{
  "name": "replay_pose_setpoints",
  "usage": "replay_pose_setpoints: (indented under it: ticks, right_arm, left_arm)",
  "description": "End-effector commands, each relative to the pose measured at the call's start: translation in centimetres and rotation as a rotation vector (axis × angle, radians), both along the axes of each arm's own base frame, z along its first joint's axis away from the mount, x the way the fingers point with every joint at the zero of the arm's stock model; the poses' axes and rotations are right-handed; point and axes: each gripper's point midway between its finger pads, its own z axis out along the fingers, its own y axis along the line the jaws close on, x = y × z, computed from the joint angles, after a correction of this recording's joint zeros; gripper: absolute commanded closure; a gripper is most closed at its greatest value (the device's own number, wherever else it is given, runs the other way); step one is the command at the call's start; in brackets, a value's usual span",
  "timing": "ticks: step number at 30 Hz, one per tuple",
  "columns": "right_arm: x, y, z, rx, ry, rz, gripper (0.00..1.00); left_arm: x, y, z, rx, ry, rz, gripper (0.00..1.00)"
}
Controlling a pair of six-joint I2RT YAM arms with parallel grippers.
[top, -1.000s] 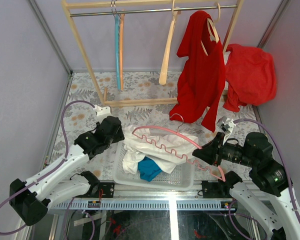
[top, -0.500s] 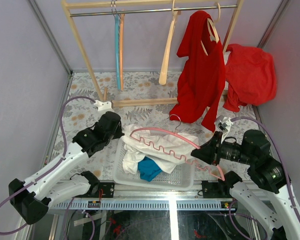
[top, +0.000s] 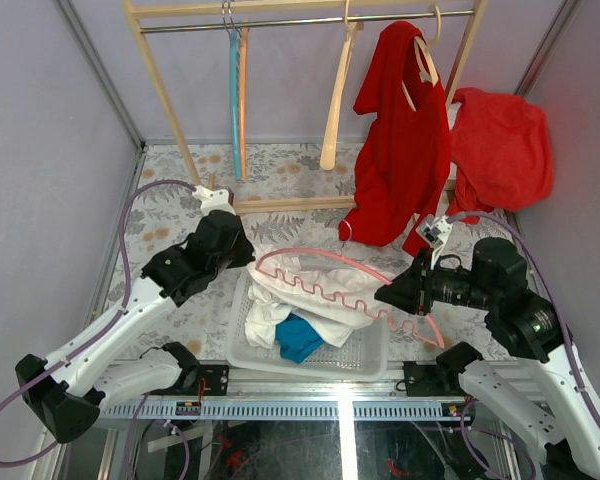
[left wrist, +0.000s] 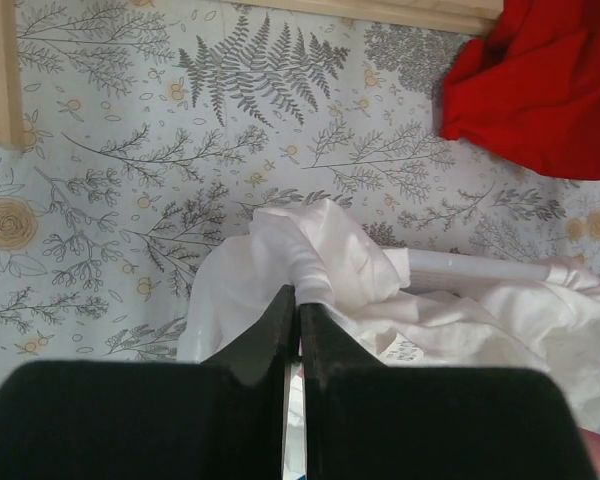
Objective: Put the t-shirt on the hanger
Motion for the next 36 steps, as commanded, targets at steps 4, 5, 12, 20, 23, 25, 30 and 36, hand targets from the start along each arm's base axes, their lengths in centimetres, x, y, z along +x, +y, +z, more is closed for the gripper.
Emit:
replay_pose_setpoints:
  ticks: [4, 5, 12, 20, 23, 25, 30, 36]
  right_arm:
    - [0.8, 0.1, 5.6, 0.061, -0.183, -0.005, 1.0]
    - [0.8, 0.2, 5.9, 0.067, -0.187, 0.002, 1.0]
    - [1.1, 0.5, 5.6, 0.06, -0.178, 0.017, 1.0]
    - [1.7, -0.9, 5.0, -0.01, -0.206, -0.06, 1.0]
    - [1.7, -1.3, 4.9, -0.023, -0.212, -0.079, 1.0]
    - [1.7, -1.5, 4.7, -0.031, -0.213, -0.089, 1.0]
    - [1.9, -1.5, 4.3, -0.038, -0.209, -0.091, 1.0]
    - [1.6, -1.1, 5.0, -0.023, -0.213, -0.062, 1.0]
  left_arm:
    - [0.2, -1.0, 2.8, -0.015, -0.053, -0.047, 1.0]
    - [0.2, -1.0, 2.9, -0.014, -0.054, -0.048, 1.0]
    - [0.2, -1.3, 3.8, -0.005, -0.056, -0.061, 1.0]
    - [0.0, -1.4, 4.4, 0.01, -0.058, -0.068, 1.0]
    - [-0.1, -1.4, 4.3, 0.014, -0.057, -0.071, 1.0]
    - [-0.1, -1.4, 4.3, 0.015, -0.055, -0.073, 1.0]
    - [-0.2, -1.9, 4.3, 0.016, -0.051, -0.086, 1.0]
    - [0.0, -2.3, 4.6, 0.018, -0.051, -0.093, 1.0]
